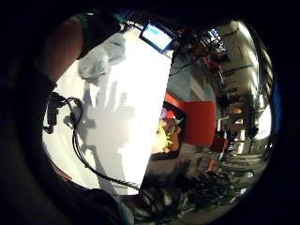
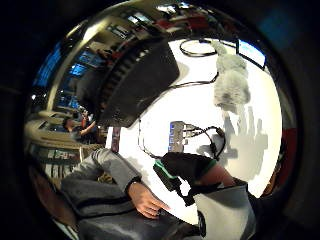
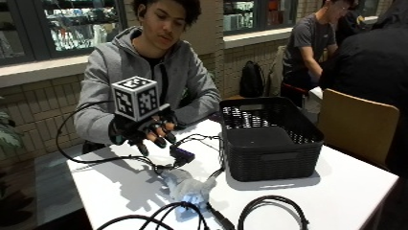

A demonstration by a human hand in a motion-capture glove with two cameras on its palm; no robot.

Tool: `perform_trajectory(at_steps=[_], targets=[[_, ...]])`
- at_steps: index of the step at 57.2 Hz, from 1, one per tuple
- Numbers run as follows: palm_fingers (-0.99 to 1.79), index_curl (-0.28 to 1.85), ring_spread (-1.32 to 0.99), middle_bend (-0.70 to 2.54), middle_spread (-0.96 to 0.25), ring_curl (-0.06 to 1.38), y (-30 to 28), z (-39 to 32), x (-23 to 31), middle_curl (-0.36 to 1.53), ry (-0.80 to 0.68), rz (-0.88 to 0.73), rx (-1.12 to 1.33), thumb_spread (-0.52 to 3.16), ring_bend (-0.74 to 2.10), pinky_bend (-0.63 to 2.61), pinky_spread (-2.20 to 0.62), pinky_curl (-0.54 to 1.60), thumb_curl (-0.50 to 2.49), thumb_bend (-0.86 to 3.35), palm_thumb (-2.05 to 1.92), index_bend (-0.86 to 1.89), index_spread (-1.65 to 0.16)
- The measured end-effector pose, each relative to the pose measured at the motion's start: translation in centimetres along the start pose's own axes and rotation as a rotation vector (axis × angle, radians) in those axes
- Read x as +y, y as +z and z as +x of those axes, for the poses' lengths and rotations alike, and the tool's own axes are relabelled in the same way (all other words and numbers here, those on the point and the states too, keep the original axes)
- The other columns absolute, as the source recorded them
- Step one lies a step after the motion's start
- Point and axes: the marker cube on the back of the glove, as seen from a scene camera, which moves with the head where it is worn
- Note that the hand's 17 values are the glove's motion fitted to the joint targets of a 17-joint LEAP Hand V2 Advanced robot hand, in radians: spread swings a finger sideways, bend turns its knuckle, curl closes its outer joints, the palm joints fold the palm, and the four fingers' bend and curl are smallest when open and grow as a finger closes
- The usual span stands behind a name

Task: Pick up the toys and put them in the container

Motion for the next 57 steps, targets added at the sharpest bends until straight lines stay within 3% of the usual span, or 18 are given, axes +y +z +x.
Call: perform_trajectory(at_steps=[14,23,34,41,49,57], targets=[[-0.39,0.13,-0.06,0.10,0.01,0.17,4.1,1.5,-8.2,0.21,0.061,-0.252,0.033,1.04,0.18,0.81,0.03,0.36,0.29,-0.02,0.01,0.05,-0.27],[-0.48,0.14,-0.03,0.06,0.02,0.15,5.8,1.9,-11.8,0.18,0.086,-0.305,0.082,1.01,0.09,0.80,0.04,0.35,0.31,-0.02,0.01,0.10,-0.27],[-0.48,0.18,-0.01,0.05,0.03,0.11,7.9,3.5,-12.9,0.15,0.156,-0.433,0.077,1.01,0.08,0.76,0.05,0.35,0.33,-0.02,0.03,0.12,-0.28],[-0.46,0.20,0.00,0.04,0.04,0.10,9.7,2.7,-12.1,0.13,0.150,-0.417,-0.002,1.03,0.07,0.76,0.06,0.35,0.34,0.00,0.09,0.15,-0.29],[-0.02,0.27,0.02,0.08,0.06,0.10,10.2,2.2,-12.3,0.11,0.143,-0.308,-0.034,1.25,0.19,0.94,0.05,0.39,0.38,0.16,0.36,0.27,-0.31],[0.54,0.28,-0.05,0.09,0.00,0.17,9.9,2.1,-12.3,0.09,0.137,-0.164,0.094,1.60,0.56,1.14,-0.18,0.40,0.43,0.37,0.56,0.26,-0.30]])
